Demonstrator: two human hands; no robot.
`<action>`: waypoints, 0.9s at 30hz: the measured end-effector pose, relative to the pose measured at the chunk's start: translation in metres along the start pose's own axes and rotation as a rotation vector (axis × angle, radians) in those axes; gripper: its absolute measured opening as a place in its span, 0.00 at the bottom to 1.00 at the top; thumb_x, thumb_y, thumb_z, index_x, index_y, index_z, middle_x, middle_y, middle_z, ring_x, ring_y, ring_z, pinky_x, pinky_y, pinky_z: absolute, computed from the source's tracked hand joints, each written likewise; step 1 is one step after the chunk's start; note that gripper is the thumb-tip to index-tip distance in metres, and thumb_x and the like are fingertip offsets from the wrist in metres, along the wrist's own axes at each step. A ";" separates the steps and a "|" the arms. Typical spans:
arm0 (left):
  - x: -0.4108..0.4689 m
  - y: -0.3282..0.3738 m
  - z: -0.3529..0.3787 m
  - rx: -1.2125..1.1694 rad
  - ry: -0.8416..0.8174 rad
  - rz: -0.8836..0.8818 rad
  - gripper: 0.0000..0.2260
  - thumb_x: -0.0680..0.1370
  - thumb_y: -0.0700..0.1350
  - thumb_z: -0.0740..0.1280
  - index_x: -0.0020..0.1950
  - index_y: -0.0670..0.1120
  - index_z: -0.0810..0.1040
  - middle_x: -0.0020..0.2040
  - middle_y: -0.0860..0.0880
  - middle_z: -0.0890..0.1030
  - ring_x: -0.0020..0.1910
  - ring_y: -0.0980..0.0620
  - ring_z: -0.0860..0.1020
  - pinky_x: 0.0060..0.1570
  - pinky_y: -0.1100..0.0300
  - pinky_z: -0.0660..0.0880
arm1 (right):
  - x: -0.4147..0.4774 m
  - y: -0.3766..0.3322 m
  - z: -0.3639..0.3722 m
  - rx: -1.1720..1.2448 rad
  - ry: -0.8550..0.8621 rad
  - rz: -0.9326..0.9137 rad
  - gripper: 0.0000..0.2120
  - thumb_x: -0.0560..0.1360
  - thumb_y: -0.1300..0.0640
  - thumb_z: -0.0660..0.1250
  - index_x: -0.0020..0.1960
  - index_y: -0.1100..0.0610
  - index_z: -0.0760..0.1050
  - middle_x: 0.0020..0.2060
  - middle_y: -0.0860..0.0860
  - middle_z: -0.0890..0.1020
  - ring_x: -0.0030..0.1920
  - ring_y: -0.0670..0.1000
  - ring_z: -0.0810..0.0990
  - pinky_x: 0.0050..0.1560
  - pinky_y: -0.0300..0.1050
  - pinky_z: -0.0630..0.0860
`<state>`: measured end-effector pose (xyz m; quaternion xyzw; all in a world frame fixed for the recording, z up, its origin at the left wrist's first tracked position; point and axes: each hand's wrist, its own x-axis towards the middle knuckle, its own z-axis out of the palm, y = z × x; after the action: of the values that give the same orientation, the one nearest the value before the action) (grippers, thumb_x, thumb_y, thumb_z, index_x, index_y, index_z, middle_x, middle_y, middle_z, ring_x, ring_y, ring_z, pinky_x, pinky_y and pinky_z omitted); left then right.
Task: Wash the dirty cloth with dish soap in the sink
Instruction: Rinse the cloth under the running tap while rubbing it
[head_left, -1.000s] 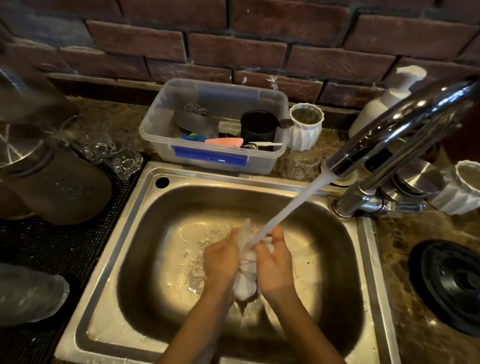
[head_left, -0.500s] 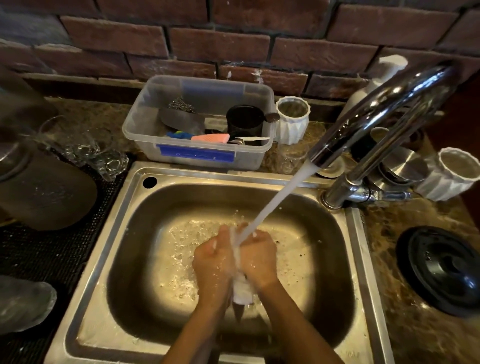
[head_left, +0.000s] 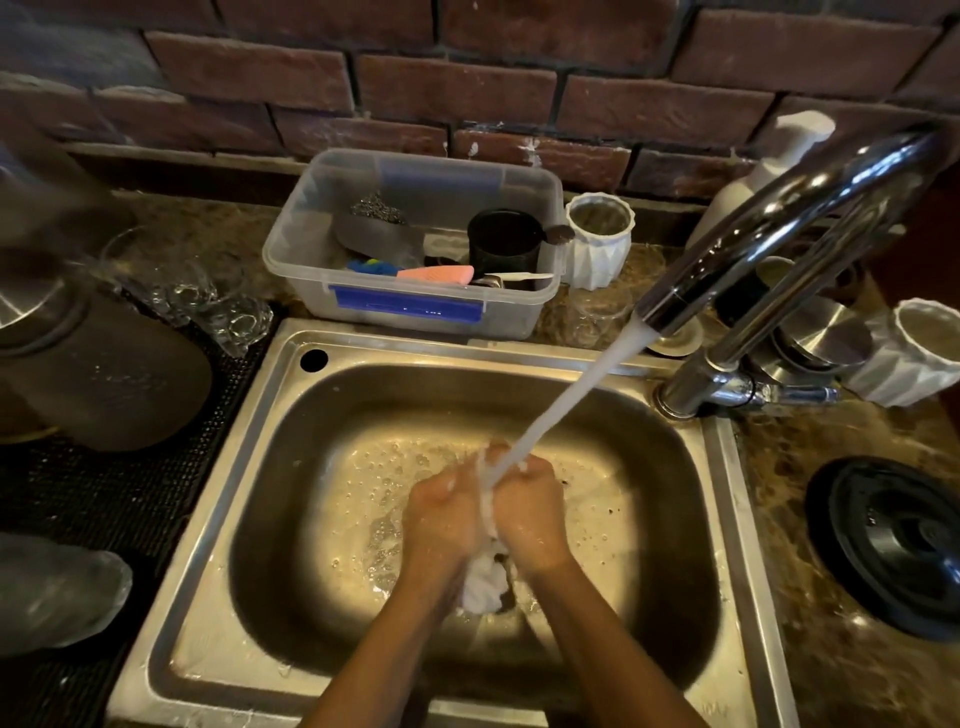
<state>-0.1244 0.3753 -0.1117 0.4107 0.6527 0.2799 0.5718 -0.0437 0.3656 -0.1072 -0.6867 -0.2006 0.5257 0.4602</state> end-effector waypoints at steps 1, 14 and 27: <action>-0.004 0.000 -0.001 -0.012 -0.030 0.025 0.19 0.80 0.57 0.65 0.46 0.44 0.86 0.42 0.42 0.87 0.45 0.39 0.85 0.47 0.43 0.83 | 0.004 0.000 -0.002 0.067 -0.041 0.044 0.10 0.80 0.55 0.67 0.41 0.53 0.83 0.37 0.50 0.85 0.41 0.53 0.85 0.42 0.46 0.82; 0.014 -0.014 0.018 -0.495 -0.010 -0.293 0.29 0.78 0.67 0.58 0.60 0.45 0.80 0.55 0.47 0.83 0.57 0.48 0.81 0.63 0.48 0.75 | -0.016 0.006 0.019 0.132 0.071 -0.027 0.07 0.78 0.55 0.71 0.42 0.54 0.82 0.35 0.52 0.87 0.39 0.50 0.87 0.38 0.42 0.83; -0.004 -0.020 0.001 -0.819 -0.011 -0.538 0.28 0.77 0.60 0.67 0.63 0.37 0.80 0.55 0.36 0.84 0.51 0.41 0.81 0.47 0.50 0.77 | 0.003 0.015 -0.001 0.304 0.027 0.272 0.14 0.81 0.57 0.63 0.63 0.62 0.79 0.52 0.66 0.84 0.45 0.57 0.84 0.48 0.49 0.81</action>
<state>-0.1277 0.3615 -0.1269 -0.0296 0.5689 0.3538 0.7418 -0.0449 0.3605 -0.1216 -0.6371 -0.0181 0.5978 0.4862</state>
